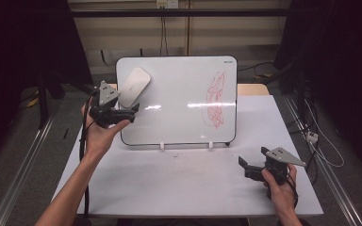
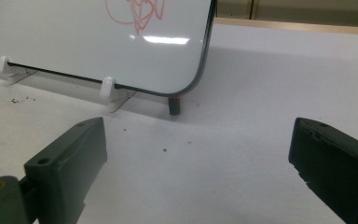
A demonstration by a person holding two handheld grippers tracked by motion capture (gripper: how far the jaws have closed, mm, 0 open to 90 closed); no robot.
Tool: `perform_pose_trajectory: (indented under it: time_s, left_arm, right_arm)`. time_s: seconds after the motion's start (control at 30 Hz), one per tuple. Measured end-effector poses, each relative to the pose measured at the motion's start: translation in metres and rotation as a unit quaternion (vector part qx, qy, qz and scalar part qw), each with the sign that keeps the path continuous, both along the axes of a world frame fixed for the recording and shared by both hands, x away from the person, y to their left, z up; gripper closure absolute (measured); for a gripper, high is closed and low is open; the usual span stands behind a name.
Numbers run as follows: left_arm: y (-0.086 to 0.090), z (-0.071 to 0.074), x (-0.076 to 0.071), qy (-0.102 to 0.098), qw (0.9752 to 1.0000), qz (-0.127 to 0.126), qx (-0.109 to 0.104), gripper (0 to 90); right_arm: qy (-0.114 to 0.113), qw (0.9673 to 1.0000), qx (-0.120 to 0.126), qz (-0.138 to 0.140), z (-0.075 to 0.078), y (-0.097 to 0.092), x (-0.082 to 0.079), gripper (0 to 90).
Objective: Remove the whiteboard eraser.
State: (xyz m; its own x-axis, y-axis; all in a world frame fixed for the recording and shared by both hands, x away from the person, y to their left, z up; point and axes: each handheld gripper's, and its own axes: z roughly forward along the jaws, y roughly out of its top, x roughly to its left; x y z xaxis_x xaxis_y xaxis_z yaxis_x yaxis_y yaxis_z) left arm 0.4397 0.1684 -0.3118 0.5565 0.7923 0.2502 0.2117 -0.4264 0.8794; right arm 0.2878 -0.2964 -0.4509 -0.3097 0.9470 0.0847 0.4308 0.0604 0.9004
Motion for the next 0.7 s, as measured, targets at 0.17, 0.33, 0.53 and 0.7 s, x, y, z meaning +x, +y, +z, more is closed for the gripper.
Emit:
perform_pose_trajectory:
  time_s: [0.17, 0.33, 0.53, 0.7]
  left_arm:
    - [-0.003, 0.006, 0.006, -0.007, 1.0, 0.005, 0.003, 11.1]
    - [-0.01, 0.006, 0.014, -0.004, 0.9999, 0.013, 0.009, 12.4]
    - [-0.02, 0.009, 0.023, -0.012, 0.999, 0.02, 0.037, 15.6]
    - [-0.021, 0.007, 0.037, -0.008, 0.9988, 0.03, 0.038, 17.8]
  right_arm:
    - [-0.001, 1.0, -0.001, 0.0, 0.001, 0.001, -0.001, 4.4]
    - [-0.002, 1.0, -0.001, 0.0, 0.001, 0.002, -0.001, 4.4]
    - [-0.003, 1.0, -0.004, 0.003, 0.002, 0.003, -0.002, 4.4]
    - [-0.002, 1.0, -0.004, 0.002, 0.002, 0.003, -0.002, 4.3]
